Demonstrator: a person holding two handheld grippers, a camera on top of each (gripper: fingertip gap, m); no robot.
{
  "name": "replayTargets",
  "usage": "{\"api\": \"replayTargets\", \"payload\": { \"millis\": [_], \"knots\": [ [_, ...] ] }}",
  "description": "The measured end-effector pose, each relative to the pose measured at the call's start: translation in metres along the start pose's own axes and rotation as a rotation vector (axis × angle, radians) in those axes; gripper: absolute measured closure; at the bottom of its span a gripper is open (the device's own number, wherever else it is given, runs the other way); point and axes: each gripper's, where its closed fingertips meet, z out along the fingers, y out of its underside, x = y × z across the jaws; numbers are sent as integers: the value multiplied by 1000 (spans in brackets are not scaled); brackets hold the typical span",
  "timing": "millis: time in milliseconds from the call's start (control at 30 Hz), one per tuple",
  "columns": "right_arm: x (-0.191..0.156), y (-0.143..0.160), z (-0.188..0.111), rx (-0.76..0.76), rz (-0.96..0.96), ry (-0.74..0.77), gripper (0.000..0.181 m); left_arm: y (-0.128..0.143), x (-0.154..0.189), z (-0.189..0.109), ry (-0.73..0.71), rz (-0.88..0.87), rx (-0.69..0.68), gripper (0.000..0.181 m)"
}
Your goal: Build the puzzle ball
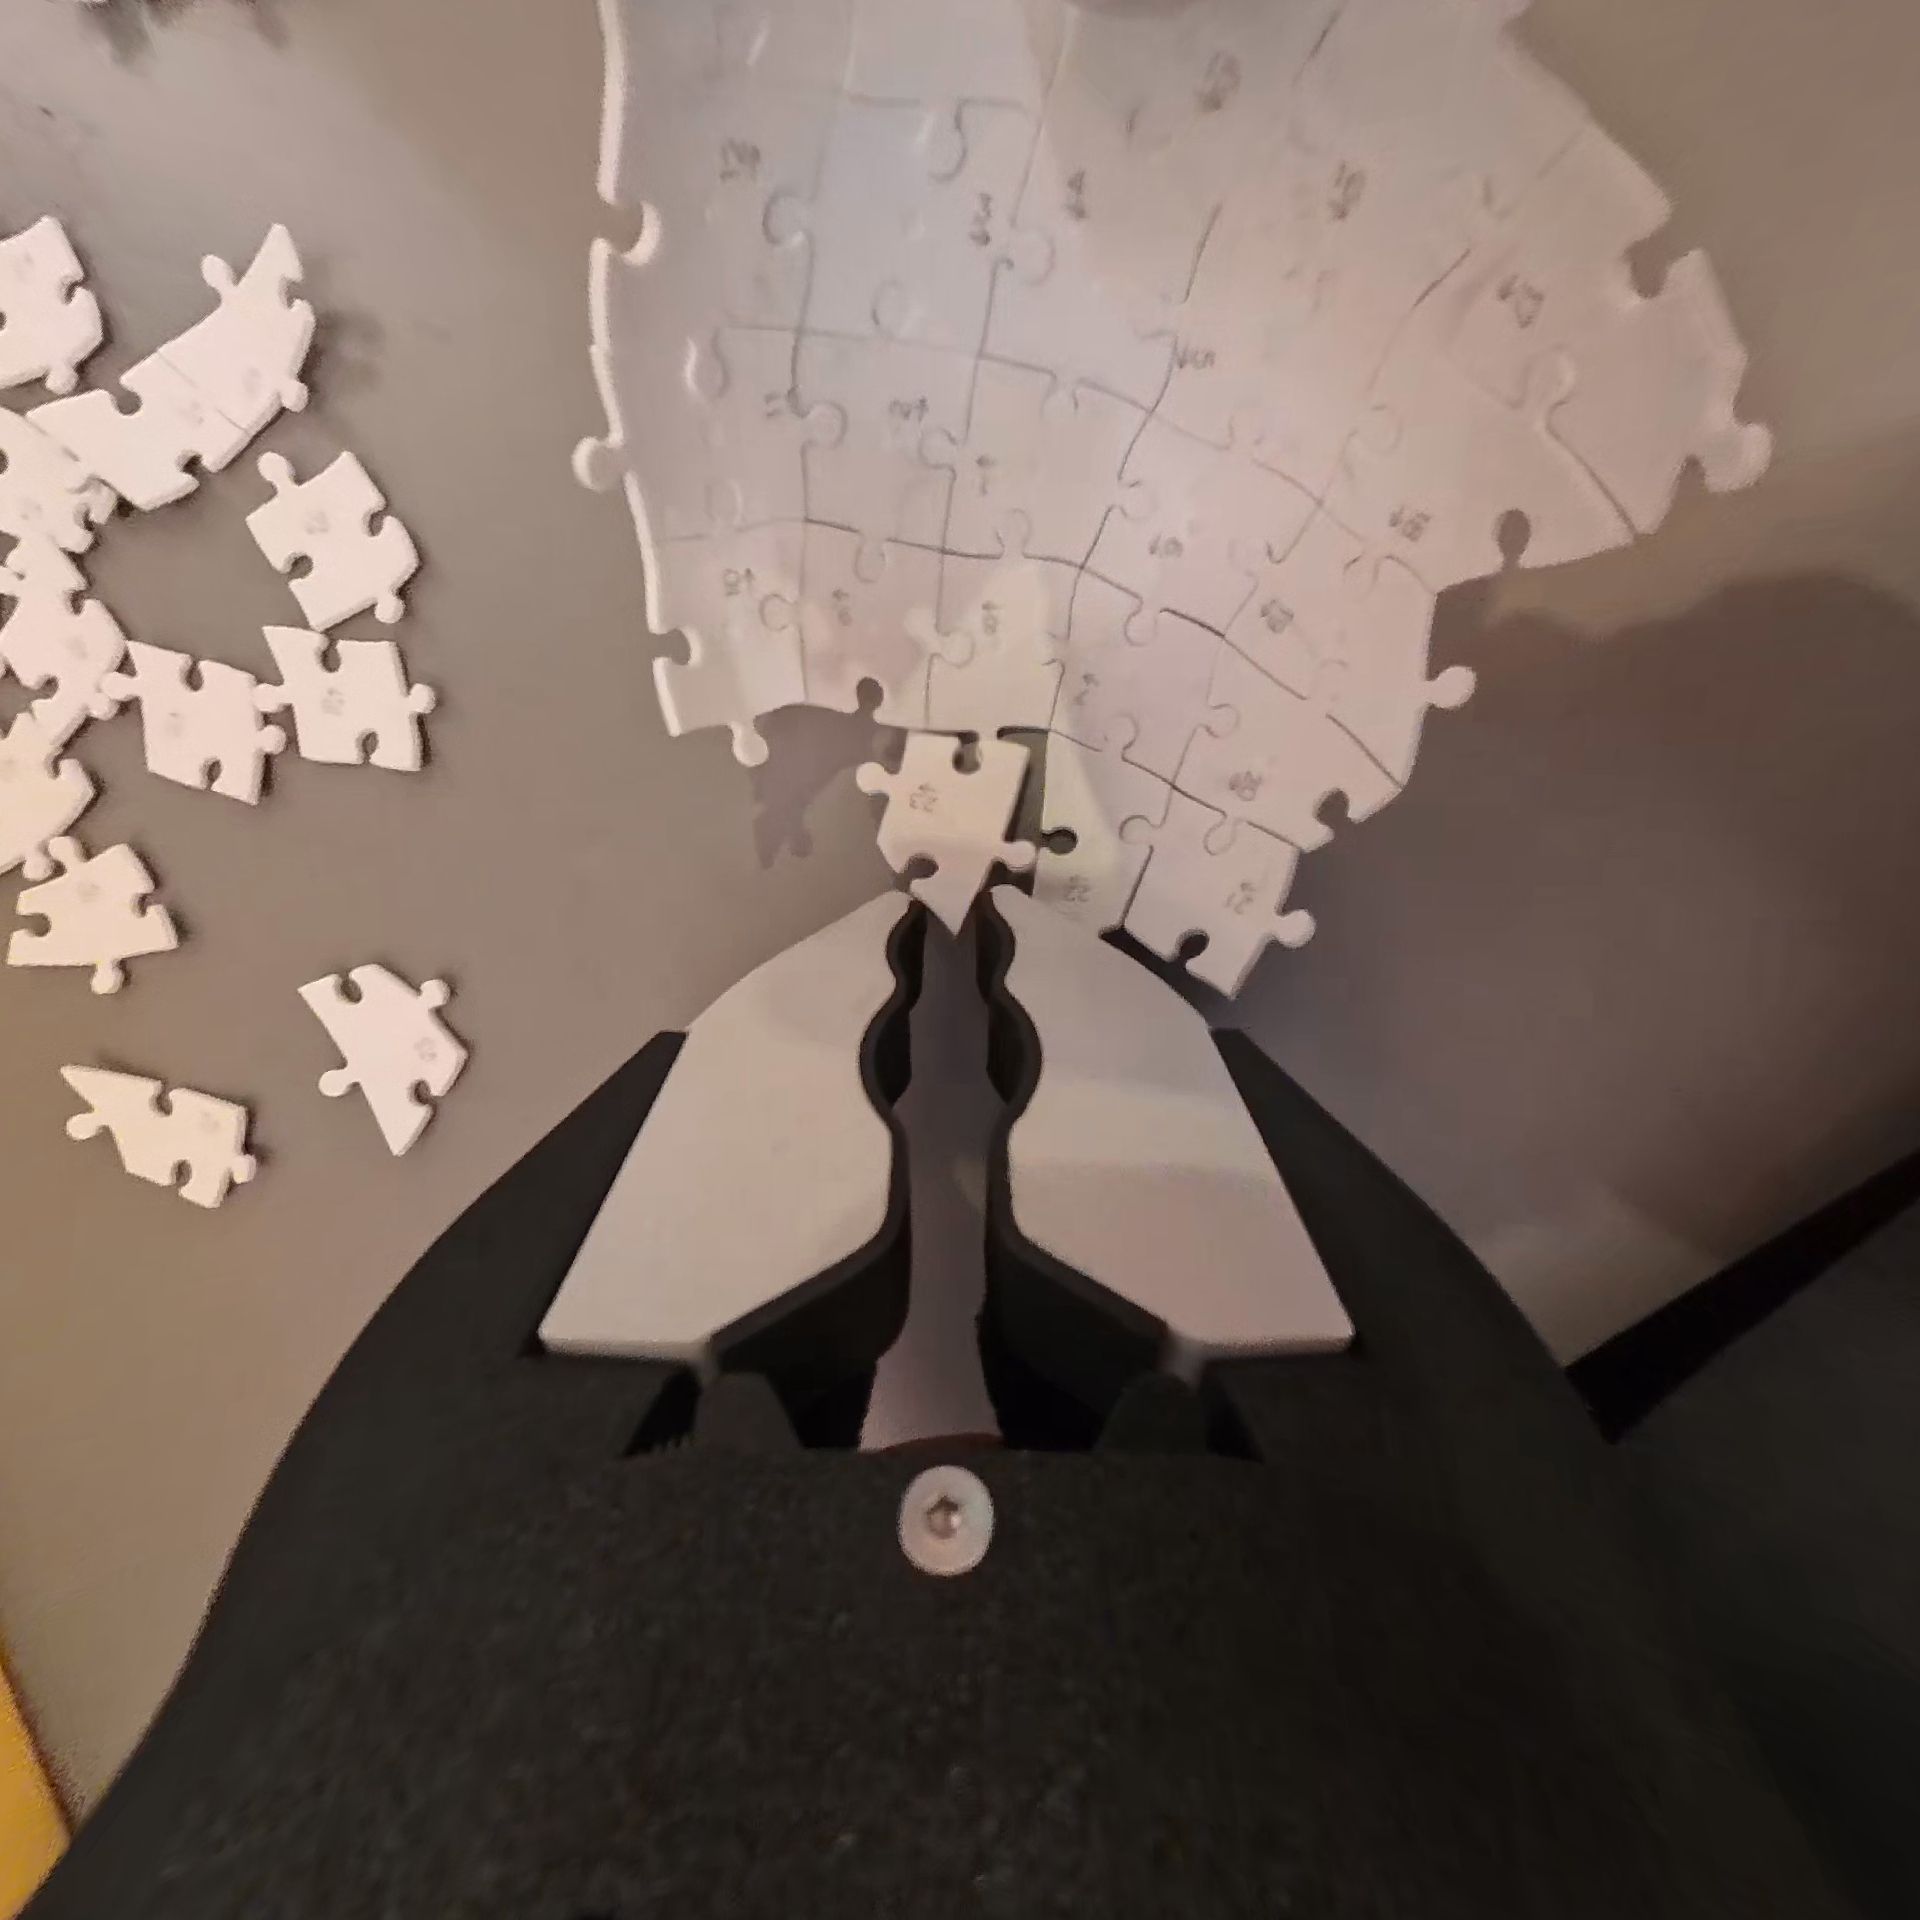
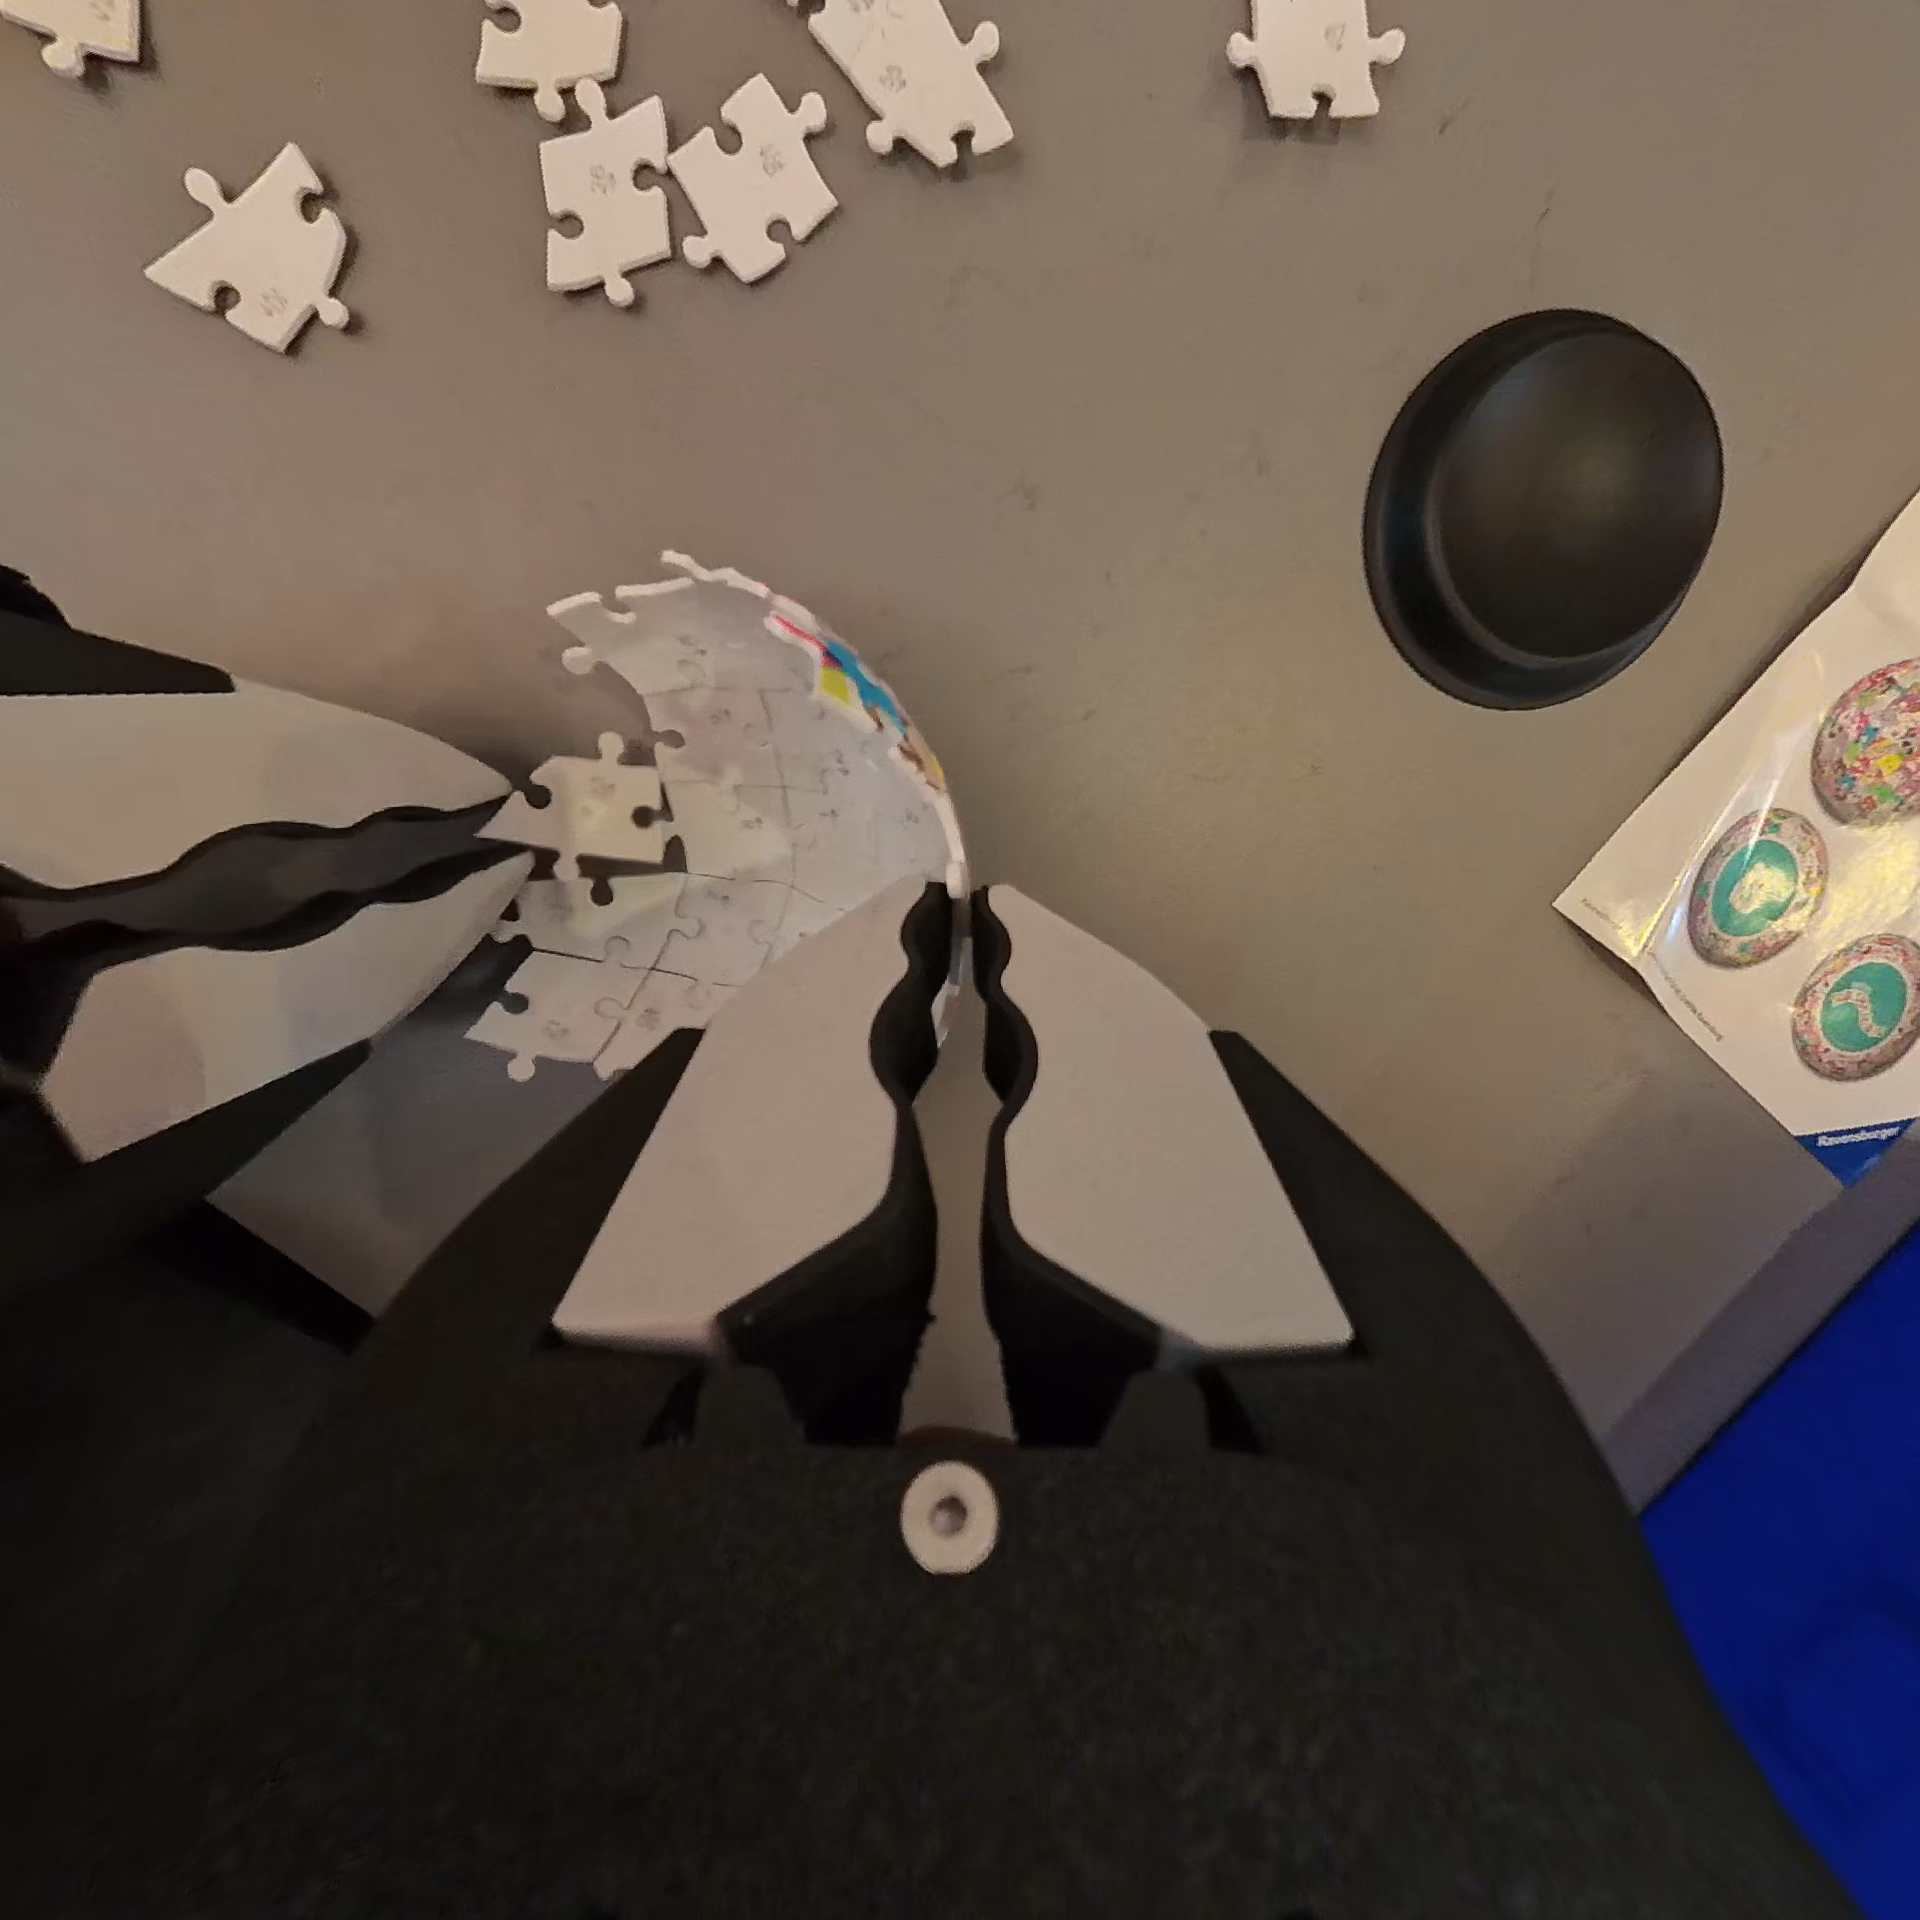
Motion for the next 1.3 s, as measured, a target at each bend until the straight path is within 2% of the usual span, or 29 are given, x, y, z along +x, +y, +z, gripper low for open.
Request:
{"api": "replayTargets", "payload": {
  "millis": [367, 700, 833, 933, 1067, 1300],
  "knots": [
    [2, 2, 2, -6, 3, -2, 177, -4, 5, 1, 49, -17, 0, 172],
    [3, 3, 3, -7, 6, -9, 177, -2, 7, -3, 74, 0, 3, 162],
    [4, 3, 4, -8, 8, -11, 177, -1, 12, -8, 129, 0, 23, 162],
    [4, 3, 4, -8, 6, -11, 177, -7, 3, -13, 113, 44, 68, 164],
    [4, 3, 4, -10, 6, -9, 177, -20, -8, -18, 130, 77, 103, 181],
    [4, -3, 2, -20, -24, 26, 178, -17, -12, 1, 197, 121, 16, 181]
  ]
}}
